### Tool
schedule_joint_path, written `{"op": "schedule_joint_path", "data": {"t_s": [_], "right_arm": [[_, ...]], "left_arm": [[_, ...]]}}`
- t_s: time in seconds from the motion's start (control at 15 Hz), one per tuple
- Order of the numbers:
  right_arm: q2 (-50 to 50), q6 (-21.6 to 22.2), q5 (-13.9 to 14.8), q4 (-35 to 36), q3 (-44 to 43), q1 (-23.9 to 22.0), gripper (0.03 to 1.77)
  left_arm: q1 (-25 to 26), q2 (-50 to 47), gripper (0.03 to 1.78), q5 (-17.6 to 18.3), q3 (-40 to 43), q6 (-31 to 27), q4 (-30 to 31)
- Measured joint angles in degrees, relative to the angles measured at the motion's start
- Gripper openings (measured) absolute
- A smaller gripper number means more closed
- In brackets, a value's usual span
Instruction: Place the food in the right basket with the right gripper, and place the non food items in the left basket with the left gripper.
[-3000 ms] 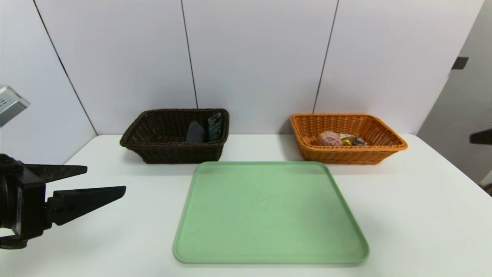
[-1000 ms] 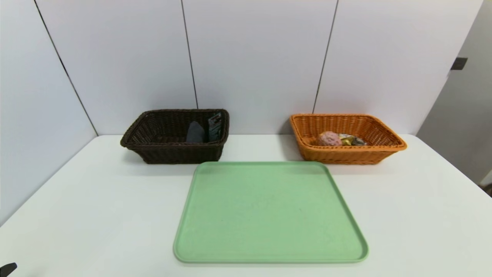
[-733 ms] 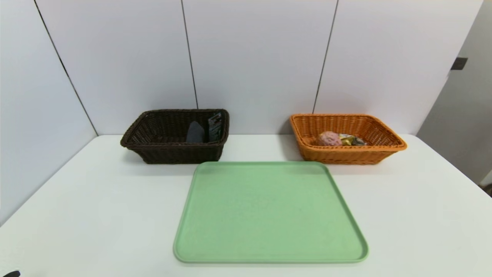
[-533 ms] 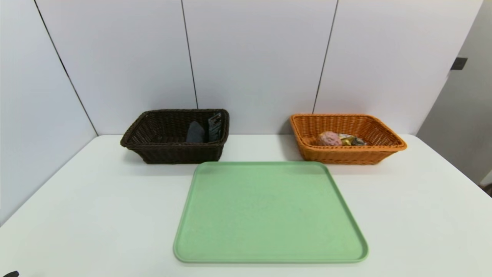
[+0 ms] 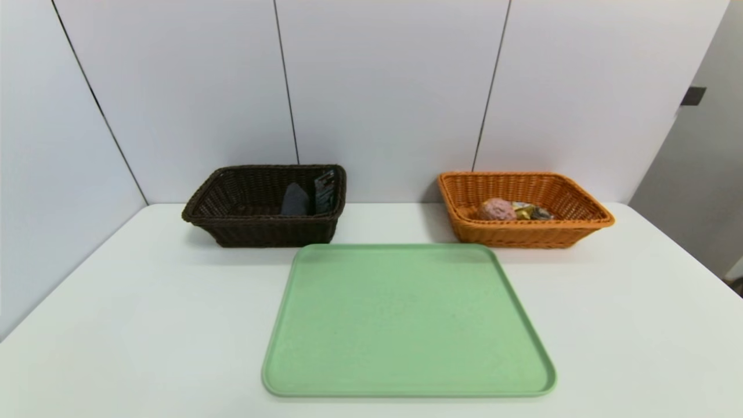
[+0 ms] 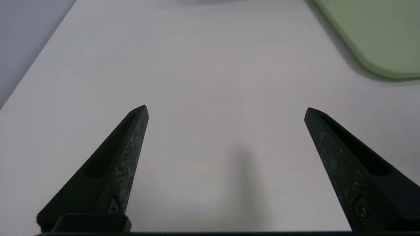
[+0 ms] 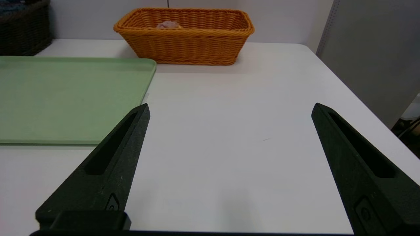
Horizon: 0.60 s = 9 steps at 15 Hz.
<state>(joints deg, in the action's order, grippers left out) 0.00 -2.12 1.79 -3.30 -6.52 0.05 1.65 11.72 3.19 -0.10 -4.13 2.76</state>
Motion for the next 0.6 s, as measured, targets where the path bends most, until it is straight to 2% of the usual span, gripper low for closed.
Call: {"op": "schedule_joint_path", "data": {"t_s": [0.13, 0.4, 0.6], "right_arm": [[-0.07, -0.35, 0.24, 4.23, 3.85, 0.0, 1.7], [-0.07, -0.66, -1.33, 6.17, 5.9, -0.02, 1.7], [-0.07, -1.84, -3.19, 4.27, 6.42, -0.02, 1.7]], "left_arm": [[-0.07, -0.89, 1.69, -2.89, 0.02, 1.5, -3.13], [-0.52, -3.54, 1.69, -3.12, 0.02, 2.56, -2.91], [-1.02, -8.72, 1.69, -2.93, 0.0, 2.68, -2.89]]}}
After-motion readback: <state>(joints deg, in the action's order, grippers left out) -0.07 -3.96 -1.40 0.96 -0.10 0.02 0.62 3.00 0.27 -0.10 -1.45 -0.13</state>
